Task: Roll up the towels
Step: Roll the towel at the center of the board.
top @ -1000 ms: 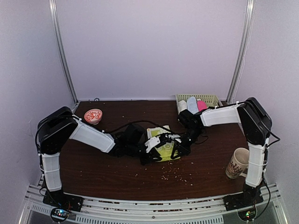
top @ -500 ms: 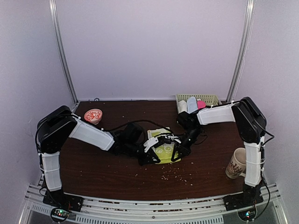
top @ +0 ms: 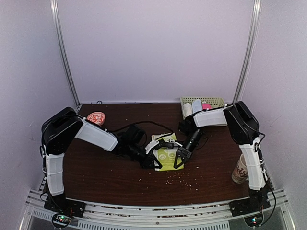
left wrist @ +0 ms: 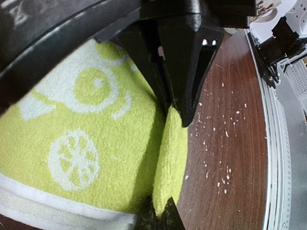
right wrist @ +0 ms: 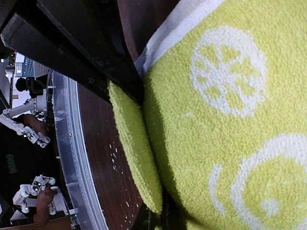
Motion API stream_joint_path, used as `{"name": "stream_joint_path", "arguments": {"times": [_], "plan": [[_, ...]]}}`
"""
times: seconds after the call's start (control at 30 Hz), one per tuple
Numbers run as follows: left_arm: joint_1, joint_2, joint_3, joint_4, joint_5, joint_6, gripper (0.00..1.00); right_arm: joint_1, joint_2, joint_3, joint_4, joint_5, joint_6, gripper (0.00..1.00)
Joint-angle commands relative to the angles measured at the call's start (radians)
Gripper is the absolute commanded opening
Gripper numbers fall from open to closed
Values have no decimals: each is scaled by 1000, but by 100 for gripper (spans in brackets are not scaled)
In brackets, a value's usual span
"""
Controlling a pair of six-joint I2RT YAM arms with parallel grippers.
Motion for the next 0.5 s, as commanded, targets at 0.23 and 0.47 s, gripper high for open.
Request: {"name": "stream_joint_path", "arguments": {"times": [0.23, 0.47], "plan": [[18, 13, -5, -59, -87, -1, 0, -10, 121, 65, -24, 141, 169, 2], [-50, -208, -134, -40, -455, 79, 19, -10, 159, 99, -54, 129, 199, 2]]}}
